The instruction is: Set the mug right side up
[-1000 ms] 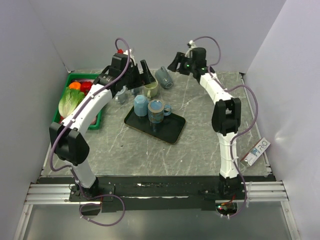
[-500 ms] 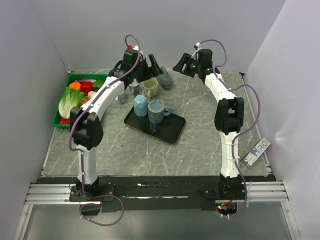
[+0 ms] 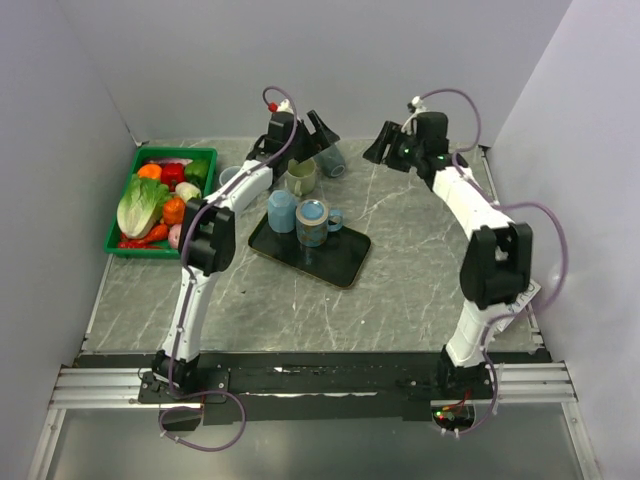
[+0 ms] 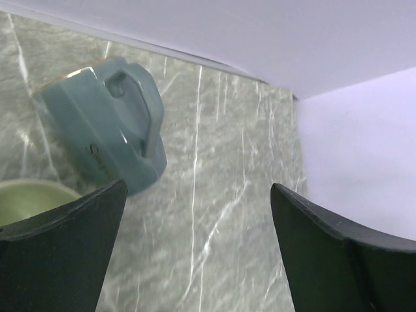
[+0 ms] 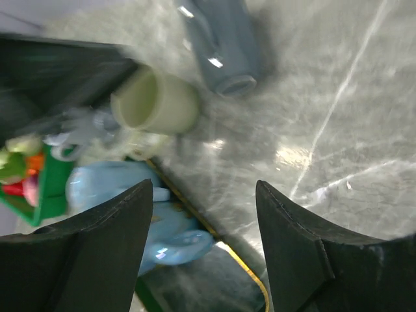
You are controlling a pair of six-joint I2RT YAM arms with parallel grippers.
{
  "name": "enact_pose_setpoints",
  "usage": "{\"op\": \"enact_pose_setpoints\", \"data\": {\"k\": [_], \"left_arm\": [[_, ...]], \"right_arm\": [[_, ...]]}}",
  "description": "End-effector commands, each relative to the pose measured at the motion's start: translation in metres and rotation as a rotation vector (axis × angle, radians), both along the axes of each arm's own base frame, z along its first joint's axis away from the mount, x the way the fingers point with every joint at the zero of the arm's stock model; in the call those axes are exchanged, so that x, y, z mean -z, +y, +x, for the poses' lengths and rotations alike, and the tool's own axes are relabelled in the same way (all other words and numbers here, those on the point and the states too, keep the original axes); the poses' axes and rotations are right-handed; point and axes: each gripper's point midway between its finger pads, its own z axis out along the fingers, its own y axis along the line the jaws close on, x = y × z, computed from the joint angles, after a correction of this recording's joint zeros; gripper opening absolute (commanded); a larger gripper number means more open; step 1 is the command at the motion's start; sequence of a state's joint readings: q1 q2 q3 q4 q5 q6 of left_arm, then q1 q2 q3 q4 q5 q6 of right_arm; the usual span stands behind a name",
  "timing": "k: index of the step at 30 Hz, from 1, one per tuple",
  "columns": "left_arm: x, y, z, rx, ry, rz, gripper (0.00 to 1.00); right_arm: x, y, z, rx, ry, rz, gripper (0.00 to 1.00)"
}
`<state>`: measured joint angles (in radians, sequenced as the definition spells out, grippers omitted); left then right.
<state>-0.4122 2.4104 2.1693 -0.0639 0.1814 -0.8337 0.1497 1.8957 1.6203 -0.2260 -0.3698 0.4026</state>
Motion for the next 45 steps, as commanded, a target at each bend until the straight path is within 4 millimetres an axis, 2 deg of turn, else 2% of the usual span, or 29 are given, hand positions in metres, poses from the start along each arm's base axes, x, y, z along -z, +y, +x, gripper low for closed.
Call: {"op": "enact_pose_setpoints", "data": {"k": [1, 3, 4, 5, 6, 7, 8, 10, 14, 17, 19, 34, 37, 45], "left_arm": [[-0.053, -0.008, 0.023, -0.012, -0.197, -0.157, 0.97], [-0.050, -0.010, 0.027, -0.012, -0.217, -0.176, 0.96], [-0.052, -0.009, 0.030, -0.018, -0.233, -0.182, 0.95], [-0.043, -0.011, 0.033, -0.021, -0.227, -0.183, 0.94], [-0.049, -0.011, 0.036, -0.024, -0.244, -0.194, 0.92], [-0.047, -0.011, 0.038, -0.026, -0.246, -0.198, 0.91], [-0.040, -0.013, 0.041, -0.030, -0.239, -0.212, 0.89], [-0.037, -0.014, 0.043, -0.030, -0.236, -0.229, 0.85], [-0.019, -0.016, 0.047, -0.043, -0.204, -0.259, 0.81], [-0.014, -0.017, 0.049, -0.043, -0.200, -0.275, 0.78], [-0.018, -0.019, 0.049, -0.035, -0.217, -0.297, 0.78], [0.004, -0.024, 0.060, -0.048, -0.207, -0.358, 0.72], [0.008, -0.025, 0.061, -0.048, -0.199, -0.363, 0.67], [0.023, -0.029, 0.058, -0.027, -0.165, -0.352, 0.44]], "right_arm": [[-0.075, -0.014, -0.019, 0.031, -0.197, -0.012, 0.70], [-0.074, -0.017, -0.026, 0.035, -0.194, -0.028, 0.70], [-0.081, -0.018, -0.033, 0.035, -0.203, -0.028, 0.70], [-0.076, -0.020, -0.037, 0.036, -0.194, -0.033, 0.70], [-0.075, -0.020, -0.040, 0.035, -0.192, -0.032, 0.70], [-0.081, -0.021, -0.045, 0.037, -0.204, -0.026, 0.70], [-0.075, -0.021, -0.049, 0.034, -0.191, -0.027, 0.70], [-0.080, -0.021, -0.056, 0.033, -0.198, -0.026, 0.70], [-0.081, -0.022, -0.066, 0.029, -0.197, -0.030, 0.69], [-0.084, -0.024, -0.072, 0.030, -0.204, -0.032, 0.69], [-0.085, -0.025, -0.075, 0.032, -0.207, -0.035, 0.69], [-0.089, -0.036, -0.084, 0.055, -0.212, -0.047, 0.68], [-0.089, -0.039, -0.084, 0.062, -0.211, -0.046, 0.68], [-0.093, -0.044, -0.083, 0.076, -0.218, -0.042, 0.68]]}}
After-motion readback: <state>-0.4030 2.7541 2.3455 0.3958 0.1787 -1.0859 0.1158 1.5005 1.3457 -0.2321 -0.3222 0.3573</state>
